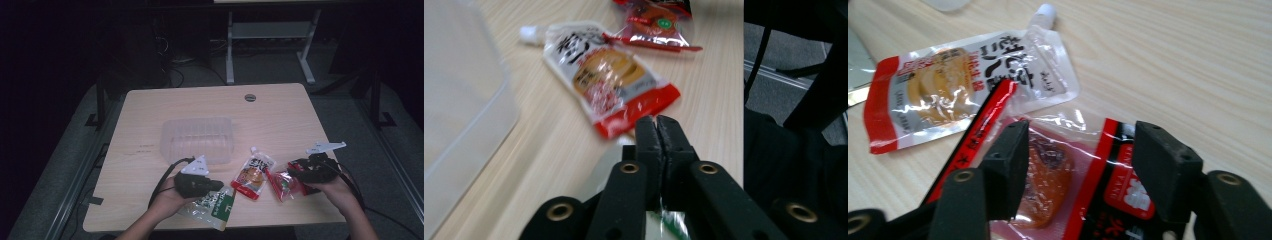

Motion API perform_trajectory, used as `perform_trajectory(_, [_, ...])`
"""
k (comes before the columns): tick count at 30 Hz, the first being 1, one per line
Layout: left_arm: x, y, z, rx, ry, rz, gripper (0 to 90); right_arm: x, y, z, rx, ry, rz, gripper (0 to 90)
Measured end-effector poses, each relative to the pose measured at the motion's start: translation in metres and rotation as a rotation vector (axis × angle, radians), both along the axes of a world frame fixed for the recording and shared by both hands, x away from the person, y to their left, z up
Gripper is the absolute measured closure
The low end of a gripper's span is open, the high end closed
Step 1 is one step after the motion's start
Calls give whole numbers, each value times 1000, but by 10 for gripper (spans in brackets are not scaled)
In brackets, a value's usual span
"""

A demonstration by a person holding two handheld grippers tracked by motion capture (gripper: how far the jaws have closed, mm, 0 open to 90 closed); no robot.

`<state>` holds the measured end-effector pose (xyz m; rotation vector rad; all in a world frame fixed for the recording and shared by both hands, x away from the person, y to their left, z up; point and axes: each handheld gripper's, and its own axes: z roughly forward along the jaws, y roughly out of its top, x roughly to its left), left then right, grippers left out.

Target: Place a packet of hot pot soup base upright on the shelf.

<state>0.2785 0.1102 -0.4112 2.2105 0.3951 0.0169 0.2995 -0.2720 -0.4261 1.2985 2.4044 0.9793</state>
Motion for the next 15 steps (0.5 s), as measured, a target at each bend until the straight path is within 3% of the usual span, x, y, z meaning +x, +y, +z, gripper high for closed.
perform_trajectory(15, [25, -92, -16, 0, -14, -76, 897, 0, -24, -4, 20, -10, -41, 370])
